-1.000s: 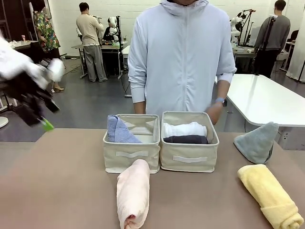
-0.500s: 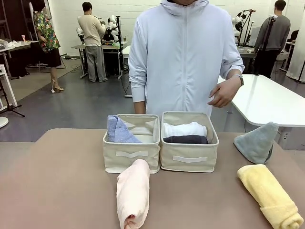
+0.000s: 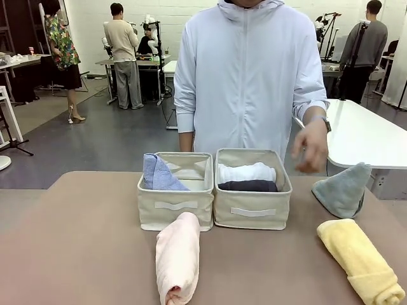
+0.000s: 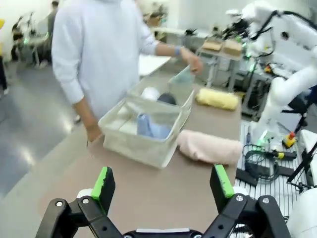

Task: Sort the towels based on their folding style.
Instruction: Pick up another triangle-folded towel from the table and place it in the left Fabric basket.

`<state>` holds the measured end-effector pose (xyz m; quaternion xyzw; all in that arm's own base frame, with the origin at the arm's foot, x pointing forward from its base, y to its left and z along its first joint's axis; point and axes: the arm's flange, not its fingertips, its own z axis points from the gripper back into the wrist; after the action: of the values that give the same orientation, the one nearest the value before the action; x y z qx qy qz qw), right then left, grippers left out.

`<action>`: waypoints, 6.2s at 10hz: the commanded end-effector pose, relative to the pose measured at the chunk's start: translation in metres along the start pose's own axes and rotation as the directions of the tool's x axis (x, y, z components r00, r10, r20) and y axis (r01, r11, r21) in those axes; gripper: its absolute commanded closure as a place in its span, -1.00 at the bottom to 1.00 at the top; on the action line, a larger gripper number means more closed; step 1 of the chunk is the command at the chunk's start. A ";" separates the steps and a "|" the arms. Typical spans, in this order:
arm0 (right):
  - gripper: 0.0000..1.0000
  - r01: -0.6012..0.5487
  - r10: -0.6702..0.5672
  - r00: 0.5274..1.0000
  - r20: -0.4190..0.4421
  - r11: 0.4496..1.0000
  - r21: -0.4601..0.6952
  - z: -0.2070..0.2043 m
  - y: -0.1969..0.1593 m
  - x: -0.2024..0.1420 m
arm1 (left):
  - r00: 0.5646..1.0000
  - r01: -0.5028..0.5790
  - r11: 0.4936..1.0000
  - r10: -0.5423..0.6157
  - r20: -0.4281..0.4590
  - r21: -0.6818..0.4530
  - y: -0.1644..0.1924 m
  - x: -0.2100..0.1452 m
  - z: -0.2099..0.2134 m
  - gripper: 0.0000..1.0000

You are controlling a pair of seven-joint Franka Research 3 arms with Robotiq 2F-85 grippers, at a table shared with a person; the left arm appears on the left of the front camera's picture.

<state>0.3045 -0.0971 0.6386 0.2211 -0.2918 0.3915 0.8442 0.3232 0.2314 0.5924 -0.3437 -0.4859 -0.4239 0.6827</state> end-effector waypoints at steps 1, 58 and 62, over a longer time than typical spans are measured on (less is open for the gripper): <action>-1.00 -0.073 0.065 0.981 -0.185 0.997 -0.039 -0.018 0.026 0.029 | 0.998 -0.013 0.999 0.016 -0.063 0.051 -0.027 0.022 -0.012 -1.00; -1.00 0.579 -0.713 0.582 -0.392 0.701 -0.415 -0.175 -0.126 0.076 | 1.000 0.000 1.000 0.000 0.000 0.000 0.000 0.000 0.000 -1.00; -1.00 0.587 -0.720 0.595 -0.358 0.693 -0.418 -0.197 -0.148 0.051 | 1.000 0.000 1.000 0.000 0.000 0.000 0.000 0.000 0.000 -1.00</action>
<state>0.5093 -0.0381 0.5201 0.0757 -0.0045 0.0494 0.9959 0.3228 0.2293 0.5911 -0.3453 -0.4743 -0.4178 0.6937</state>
